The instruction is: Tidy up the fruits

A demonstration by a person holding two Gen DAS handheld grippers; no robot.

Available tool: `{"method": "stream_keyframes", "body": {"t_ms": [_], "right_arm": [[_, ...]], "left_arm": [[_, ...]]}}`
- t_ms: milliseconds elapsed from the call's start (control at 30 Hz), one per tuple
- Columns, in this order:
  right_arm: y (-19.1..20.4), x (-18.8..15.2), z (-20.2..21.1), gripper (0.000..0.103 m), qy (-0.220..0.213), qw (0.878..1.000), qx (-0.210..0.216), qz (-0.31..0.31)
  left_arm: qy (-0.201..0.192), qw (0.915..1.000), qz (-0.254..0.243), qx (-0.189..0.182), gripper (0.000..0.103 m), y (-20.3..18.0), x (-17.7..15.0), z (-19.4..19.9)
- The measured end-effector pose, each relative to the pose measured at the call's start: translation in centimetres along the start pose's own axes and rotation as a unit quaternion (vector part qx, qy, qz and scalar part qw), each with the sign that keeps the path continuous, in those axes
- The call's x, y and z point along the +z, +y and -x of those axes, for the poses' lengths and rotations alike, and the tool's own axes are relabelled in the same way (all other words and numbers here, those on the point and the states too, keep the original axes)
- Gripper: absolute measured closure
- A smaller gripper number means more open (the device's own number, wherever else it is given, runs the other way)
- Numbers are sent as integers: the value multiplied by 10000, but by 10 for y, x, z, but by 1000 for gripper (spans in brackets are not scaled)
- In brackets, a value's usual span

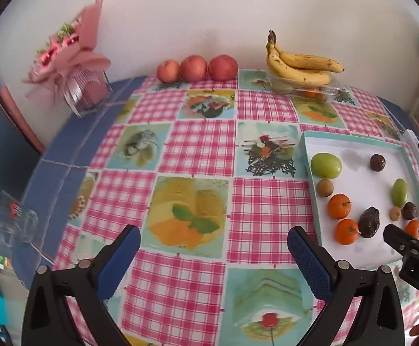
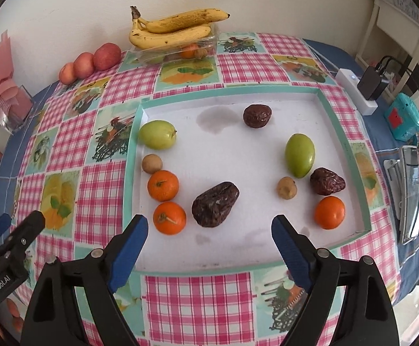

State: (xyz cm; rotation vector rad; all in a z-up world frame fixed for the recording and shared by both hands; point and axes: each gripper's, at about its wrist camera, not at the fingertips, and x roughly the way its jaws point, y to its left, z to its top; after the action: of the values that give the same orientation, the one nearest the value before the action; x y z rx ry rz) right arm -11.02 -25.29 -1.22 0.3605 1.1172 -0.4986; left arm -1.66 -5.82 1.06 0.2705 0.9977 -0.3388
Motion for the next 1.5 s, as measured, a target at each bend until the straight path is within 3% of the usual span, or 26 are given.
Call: {"method": "stream_keyframes", "body": {"t_ms": [133,267,333,567,1500], "right_arm": [[0,-5,9,15,-105,9999,-38,65],[1,-11,16,15,-187,9997,-80,102],[3,-15,18,15,-206,9996,-88,144],[5,-21,23,15,-276,9993,-81,237],[5,-20,23,15,-253,9994,-81,237]], "left_arm": [[-40,9997,107,-216,0,3,-2,7],[-82,9991,109,390,0,3,-4,13],[-94,9986,71,525,0,3,-5,14],[155,9980,-42,608,0,4,-10,8],[306,9980,-58,555,0,7,-12,4]]}}
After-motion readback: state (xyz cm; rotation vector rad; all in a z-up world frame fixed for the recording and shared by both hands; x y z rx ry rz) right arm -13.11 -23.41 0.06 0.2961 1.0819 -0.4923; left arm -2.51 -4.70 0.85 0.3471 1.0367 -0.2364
